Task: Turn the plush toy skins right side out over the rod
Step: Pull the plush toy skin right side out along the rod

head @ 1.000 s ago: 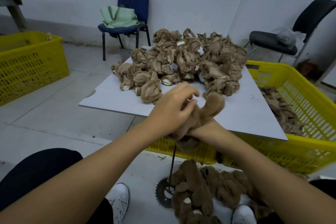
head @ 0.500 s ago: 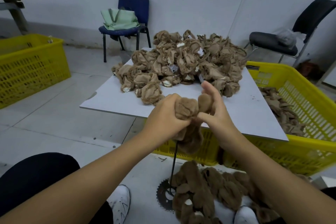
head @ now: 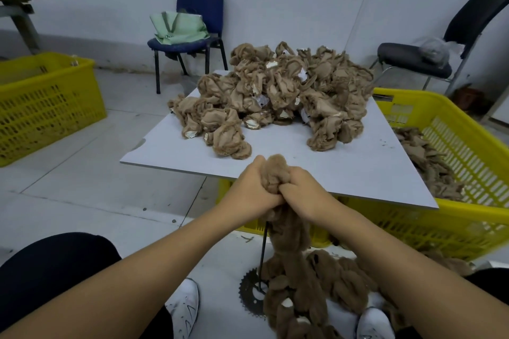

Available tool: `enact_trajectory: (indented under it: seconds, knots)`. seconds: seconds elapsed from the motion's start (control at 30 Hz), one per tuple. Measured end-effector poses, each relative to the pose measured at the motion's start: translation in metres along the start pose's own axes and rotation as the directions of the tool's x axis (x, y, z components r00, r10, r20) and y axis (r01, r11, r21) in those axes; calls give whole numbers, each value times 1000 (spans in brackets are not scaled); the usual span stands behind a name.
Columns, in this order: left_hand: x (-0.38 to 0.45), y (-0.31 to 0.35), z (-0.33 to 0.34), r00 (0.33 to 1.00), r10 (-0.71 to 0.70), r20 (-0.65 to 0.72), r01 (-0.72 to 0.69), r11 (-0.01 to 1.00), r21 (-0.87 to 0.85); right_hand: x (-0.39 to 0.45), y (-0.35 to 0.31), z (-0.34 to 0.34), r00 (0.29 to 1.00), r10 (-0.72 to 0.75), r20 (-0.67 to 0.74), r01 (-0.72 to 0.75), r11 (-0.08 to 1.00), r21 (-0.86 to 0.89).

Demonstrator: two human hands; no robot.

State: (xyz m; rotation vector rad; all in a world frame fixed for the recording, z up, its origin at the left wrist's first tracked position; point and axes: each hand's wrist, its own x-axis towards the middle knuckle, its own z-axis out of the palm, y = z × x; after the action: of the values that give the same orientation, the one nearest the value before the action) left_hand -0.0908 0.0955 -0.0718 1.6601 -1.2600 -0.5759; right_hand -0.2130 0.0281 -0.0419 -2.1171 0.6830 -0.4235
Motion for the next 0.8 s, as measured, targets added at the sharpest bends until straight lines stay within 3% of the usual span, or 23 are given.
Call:
enact_trajectory:
  seconds: [0.1, 0.2, 0.3, 0.4, 0.53, 0.63, 0.7, 0.8]
  knots:
    - [9, 15, -12, 989, 110, -98, -101, 991, 88, 7, -12, -11, 991, -60, -122, 61, 998, 5]
    - [5, 16, -7, 986, 157, -61, -135, 954, 269, 8, -6, -8, 996, -13, -83, 11, 1000, -29]
    - [-10, -1, 11, 961, 276, -14, -231, 831, 507, -3, 12, 8, 998, 44, -54, -43, 999, 13]
    - [-14, 4, 12, 875, 477, -85, -348, 740, 576, -5, 9, 6, 981, -84, -176, 101, 991, 89]
    - [-14, 24, -4, 692, 687, -222, -474, 664, 578, -8, -11, -5, 880, -388, -274, 396, 918, -28]
    - [-13, 26, -8, 593, 792, -143, -501, 503, 704, -4, -10, -5, 883, -387, -266, 393, 919, -30]
    - [-12, 21, -7, 621, 780, -76, -467, 447, 763, 0, -3, -2, 918, -321, -231, 330, 944, 3]
    - [-17, 11, 2, 741, 669, -54, -410, 515, 753, 6, 11, 9, 987, -70, -148, 84, 992, 94]
